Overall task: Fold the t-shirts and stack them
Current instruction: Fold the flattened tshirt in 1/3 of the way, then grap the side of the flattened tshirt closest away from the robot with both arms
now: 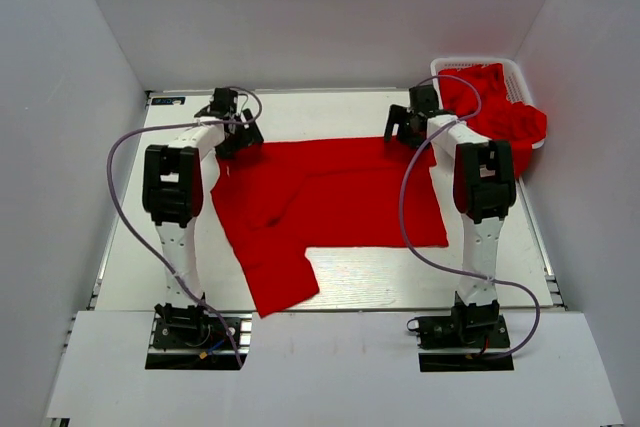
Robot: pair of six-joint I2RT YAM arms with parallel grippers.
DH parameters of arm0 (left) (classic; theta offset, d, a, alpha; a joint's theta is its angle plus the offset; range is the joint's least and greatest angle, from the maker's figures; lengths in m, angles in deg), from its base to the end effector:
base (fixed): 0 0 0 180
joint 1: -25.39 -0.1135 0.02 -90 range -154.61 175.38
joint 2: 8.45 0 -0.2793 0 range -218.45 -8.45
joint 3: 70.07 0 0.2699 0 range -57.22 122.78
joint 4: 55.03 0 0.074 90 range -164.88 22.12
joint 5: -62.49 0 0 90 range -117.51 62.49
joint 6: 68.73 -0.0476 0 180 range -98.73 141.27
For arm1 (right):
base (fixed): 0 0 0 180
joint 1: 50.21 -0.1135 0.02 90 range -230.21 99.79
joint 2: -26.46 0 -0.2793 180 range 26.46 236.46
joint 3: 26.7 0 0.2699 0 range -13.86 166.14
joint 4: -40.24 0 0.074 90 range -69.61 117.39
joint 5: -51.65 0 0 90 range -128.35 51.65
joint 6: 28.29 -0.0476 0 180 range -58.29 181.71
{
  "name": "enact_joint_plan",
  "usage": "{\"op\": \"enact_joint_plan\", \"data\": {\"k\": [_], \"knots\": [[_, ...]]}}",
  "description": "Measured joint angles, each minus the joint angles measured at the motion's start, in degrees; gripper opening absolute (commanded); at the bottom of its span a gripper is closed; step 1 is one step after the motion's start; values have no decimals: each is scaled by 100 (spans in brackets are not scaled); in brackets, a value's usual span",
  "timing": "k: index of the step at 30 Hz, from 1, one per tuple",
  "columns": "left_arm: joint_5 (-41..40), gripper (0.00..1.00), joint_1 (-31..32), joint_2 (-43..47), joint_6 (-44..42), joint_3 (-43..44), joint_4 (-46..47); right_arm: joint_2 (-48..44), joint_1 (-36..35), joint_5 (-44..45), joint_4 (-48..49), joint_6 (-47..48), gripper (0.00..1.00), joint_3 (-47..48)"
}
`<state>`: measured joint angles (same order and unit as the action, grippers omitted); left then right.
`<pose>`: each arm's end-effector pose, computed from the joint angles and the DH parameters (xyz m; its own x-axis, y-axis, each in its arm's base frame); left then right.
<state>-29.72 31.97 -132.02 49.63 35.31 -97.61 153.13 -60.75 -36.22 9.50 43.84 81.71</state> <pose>0.4872 -0.0544 0.1559 -0.8084 -0.3846 -0.4457 -0.3275 0.9229 -0.2023 0.5144 0.0939 0.1612 -0.7549 0.1714 -0.6330 0.0765 0.9817 0.1746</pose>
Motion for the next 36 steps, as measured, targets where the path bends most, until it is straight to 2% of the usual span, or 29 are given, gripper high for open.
{"op": "enact_joint_plan", "data": {"k": [2, 12, 17, 21, 23, 27, 32, 36], "knots": [[70, 99, -52, -490, -50, 741, 2, 79, 37, 7, 2, -74, 90, 118], [887, 99, -170, -1873, -686, 2916, 146, 544, 197, -221, -35, 105, 90, 892], [1047, 99, -181, -1939, -988, 3300, 2, 461, 197, -424, -160, 544, 90, 901], [1058, 99, -195, -1512, -1150, 3202, -179, -76, 140, -494, -258, 922, 90, 708], [1008, 99, -197, -990, -1137, 2820, -278, -645, 94, -496, -273, 1051, 90, 361], [896, 99, -195, 601, -988, 1443, -638, -2004, -105, -407, -39, 1091, 90, -708], [831, 99, -92, 2844, -568, -1220, -710, -3401, -439, -55, 184, 833, 90, -2463], [826, 99, 72, 3891, -269, -2885, -1069, -4103, -522, 328, 55, 352, 90, -3646]]}}
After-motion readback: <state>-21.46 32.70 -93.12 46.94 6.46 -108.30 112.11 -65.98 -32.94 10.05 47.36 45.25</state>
